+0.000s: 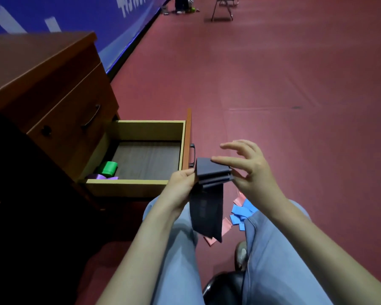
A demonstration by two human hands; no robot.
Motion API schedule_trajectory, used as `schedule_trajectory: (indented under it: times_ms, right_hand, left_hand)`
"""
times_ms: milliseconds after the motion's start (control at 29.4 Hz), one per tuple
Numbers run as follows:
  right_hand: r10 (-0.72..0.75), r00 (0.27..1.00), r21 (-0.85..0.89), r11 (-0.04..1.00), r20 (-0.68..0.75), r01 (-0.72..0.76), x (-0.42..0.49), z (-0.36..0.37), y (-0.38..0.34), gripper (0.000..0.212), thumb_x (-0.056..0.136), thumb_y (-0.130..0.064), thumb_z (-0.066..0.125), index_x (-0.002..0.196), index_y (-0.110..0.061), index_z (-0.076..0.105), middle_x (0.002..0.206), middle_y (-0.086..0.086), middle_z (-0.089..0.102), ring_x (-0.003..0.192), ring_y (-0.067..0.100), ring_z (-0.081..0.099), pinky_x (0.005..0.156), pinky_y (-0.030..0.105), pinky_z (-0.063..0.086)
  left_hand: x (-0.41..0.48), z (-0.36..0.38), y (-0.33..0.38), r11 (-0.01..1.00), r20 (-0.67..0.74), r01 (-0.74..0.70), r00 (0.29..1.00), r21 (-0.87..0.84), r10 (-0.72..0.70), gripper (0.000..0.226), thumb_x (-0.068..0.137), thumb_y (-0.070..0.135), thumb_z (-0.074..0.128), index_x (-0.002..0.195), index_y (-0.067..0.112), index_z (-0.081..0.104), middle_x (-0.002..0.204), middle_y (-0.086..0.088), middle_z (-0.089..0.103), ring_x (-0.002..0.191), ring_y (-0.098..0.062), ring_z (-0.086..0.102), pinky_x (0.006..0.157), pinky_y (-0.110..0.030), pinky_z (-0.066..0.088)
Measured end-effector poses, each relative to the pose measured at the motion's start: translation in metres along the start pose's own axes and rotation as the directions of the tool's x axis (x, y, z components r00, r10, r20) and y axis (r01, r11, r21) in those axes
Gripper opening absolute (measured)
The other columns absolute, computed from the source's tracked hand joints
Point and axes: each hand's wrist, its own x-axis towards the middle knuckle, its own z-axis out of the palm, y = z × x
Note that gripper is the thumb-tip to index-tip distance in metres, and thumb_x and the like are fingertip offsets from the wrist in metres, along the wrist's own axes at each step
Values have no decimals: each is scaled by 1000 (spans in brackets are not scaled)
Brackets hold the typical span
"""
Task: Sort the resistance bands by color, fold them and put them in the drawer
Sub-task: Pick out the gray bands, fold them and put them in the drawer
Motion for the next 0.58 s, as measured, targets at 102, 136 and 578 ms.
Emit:
schedule_trajectory:
  times_ms: [102, 136, 578]
  right_hand:
    - [-159, 986, -142, 978, -46, 152, -8, 1, -6, 33, 77, -5, 46, 96, -17, 70, 107, 14, 65, 107, 26, 43, 88, 35, 44]
    - [-189, 981, -165, 970, -44, 180, -10, 0, -8, 32, 78, -5, 46, 95, -17, 70, 106, 15, 66, 106, 27, 44, 84, 38, 46]
    - [371, 888, 526, 716, 272, -460, -23, -5, -38, 55, 88, 9, 36, 125, -31, 40, 113, -7, 58, 89, 10, 59, 80, 19, 50]
  left_hand:
    - [-12, 7, -3, 996, 0, 34, 999, -84, -34, 14, 89, 13, 53, 87, 12, 67, 82, -6, 67, 77, -17, 60, 67, -24, 47]
    - [-15, 10, -3, 992, 5, 50, 999, -112, -50, 15, 90, 13, 52, 88, 11, 66, 83, -7, 66, 76, -17, 60, 66, -24, 47]
    - [-35, -1, 3, 987, -80, -157, 985, -43, 153, 29, 86, 7, 57, 116, 5, 59, 112, -11, 66, 102, -20, 62, 94, -31, 48]
